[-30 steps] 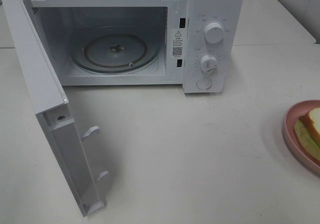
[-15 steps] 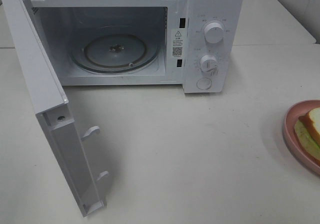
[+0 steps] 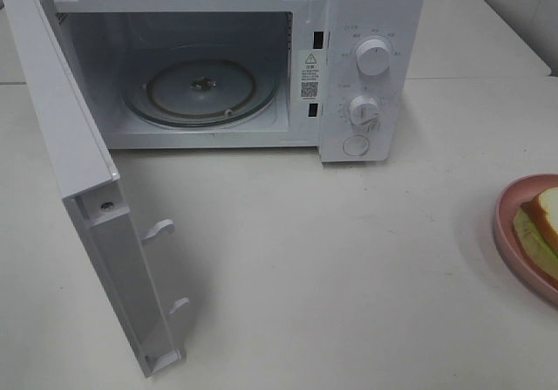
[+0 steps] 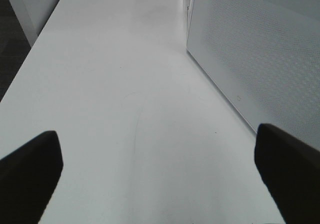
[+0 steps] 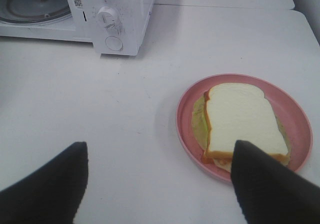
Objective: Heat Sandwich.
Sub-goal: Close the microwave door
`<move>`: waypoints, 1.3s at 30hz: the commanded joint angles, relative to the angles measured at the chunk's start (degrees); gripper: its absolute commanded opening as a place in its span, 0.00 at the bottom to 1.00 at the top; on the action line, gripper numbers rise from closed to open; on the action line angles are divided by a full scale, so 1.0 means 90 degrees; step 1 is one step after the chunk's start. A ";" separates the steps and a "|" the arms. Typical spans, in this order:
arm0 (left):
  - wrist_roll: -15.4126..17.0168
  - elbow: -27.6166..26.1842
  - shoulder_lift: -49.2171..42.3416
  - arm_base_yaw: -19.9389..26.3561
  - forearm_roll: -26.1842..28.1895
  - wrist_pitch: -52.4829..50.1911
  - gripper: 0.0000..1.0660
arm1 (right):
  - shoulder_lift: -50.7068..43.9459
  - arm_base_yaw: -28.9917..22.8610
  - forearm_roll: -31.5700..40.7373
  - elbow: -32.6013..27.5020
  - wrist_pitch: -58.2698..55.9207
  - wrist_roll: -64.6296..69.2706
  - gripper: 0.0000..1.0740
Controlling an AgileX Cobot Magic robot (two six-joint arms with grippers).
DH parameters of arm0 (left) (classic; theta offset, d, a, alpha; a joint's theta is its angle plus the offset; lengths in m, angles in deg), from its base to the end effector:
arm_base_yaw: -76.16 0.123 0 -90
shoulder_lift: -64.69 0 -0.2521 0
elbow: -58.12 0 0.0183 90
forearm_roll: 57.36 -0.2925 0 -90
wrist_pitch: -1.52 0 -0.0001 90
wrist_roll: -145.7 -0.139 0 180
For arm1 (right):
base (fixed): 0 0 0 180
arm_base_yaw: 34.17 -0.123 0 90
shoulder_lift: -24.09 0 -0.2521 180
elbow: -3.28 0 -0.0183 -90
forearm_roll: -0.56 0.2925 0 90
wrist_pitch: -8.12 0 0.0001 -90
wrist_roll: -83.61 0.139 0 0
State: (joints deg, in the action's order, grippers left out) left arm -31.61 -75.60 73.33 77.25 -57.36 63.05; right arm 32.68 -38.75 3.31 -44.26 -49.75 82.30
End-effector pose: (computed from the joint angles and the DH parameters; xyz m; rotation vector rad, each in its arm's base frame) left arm 0.1040 0.0020 0.2820 -0.0670 2.0314 -0.0176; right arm 0.1095 0.0144 0.2823 -0.1031 1.9873 0.0938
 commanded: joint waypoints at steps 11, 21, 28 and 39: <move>0.0000 0.0025 -0.0032 0.0019 0.0045 -0.0051 0.94 | -0.0159 0.0057 0.0057 -0.0013 0.0070 -0.0045 0.71; 0.0000 0.0025 -0.0032 0.0019 0.0045 -0.0051 0.94 | -0.0159 0.0057 -0.0350 -0.0013 0.0076 -0.0045 0.71; 0.0000 0.0025 -0.0032 0.0019 0.0045 -0.0051 0.94 | -0.0159 0.0057 -0.0452 -0.0013 0.0083 0.0070 0.71; 0.0000 0.0025 -0.0032 0.0019 0.0070 -0.0051 0.94 | -0.0159 0.0057 -0.0452 -0.0013 0.0083 0.0070 0.71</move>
State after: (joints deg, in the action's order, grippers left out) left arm -31.61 -75.60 73.33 77.25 -57.36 63.05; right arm 32.68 -38.69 -0.24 -44.26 -49.75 82.70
